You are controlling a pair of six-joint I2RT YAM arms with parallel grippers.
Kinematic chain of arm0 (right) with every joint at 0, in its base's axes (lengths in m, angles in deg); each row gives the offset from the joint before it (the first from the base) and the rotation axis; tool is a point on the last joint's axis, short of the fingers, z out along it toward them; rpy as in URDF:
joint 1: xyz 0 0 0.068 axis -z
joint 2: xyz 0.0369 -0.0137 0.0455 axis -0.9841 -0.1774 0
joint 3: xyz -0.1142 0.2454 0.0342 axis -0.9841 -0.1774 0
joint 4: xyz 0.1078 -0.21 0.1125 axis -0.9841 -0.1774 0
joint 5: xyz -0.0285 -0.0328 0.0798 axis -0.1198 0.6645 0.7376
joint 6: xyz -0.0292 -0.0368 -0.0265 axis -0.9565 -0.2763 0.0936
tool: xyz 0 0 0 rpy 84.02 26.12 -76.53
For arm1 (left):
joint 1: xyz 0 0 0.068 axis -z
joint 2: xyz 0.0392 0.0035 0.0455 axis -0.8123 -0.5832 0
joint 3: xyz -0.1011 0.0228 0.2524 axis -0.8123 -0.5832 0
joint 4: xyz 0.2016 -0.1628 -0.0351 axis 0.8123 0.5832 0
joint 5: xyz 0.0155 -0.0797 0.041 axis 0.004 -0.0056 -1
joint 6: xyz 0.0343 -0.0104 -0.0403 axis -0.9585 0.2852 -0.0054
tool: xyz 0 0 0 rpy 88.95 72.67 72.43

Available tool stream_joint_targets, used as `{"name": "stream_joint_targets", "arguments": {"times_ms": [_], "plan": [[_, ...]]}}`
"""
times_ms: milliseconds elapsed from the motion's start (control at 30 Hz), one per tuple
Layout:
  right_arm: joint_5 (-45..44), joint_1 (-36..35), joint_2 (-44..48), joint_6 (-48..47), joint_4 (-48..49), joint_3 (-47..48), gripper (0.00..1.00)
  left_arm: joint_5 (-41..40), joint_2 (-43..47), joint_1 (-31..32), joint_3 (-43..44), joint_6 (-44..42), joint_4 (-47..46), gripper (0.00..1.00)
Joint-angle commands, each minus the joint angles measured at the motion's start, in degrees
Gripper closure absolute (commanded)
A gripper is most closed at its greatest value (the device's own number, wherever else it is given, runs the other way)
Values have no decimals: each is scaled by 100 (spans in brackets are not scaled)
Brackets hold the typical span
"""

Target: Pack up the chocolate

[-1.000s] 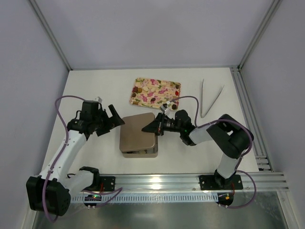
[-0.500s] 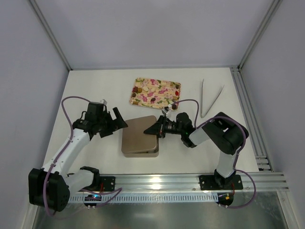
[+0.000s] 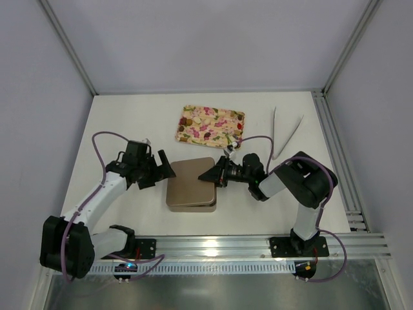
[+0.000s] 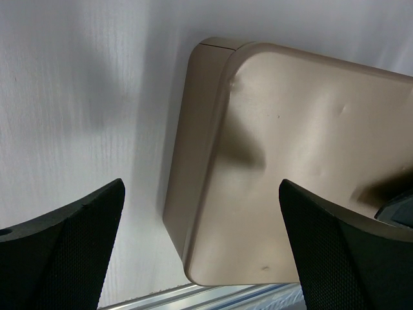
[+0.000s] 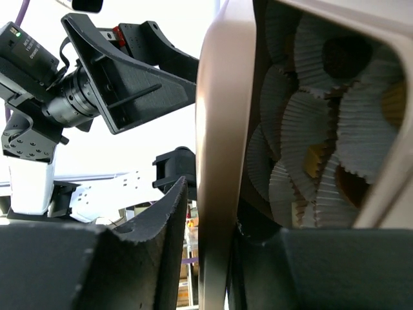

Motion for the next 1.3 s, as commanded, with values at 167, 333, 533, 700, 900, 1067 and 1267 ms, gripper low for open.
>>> {"name": "stream_joint_targets", "arguments": {"times_ms": [167, 333, 533, 700, 900, 1067, 1267], "plan": [[72, 271, 101, -47, 593, -312, 69, -183, -110, 60, -60, 4, -296, 1], [142, 474, 198, -91, 637, -515, 68, -200, -172, 95, -69, 4, -322, 1], [248, 781, 365, -214, 602, -805, 68, -218, -199, 122, -69, 4, -314, 2], [301, 905, 461, -399, 400, -937, 68, -244, -225, 139, -69, 13, -314, 2], [292, 1001, 549, -636, 110, -1025, 64, -270, -207, 166, -78, 30, -314, 2], [266, 1080, 655, -820, -127, -1077, 63, -279, -216, 166, -87, 39, -314, 2], [195, 1116, 857, -1207, -654, -1095, 58, -279, -242, 192, -69, 39, -314, 2]]}}
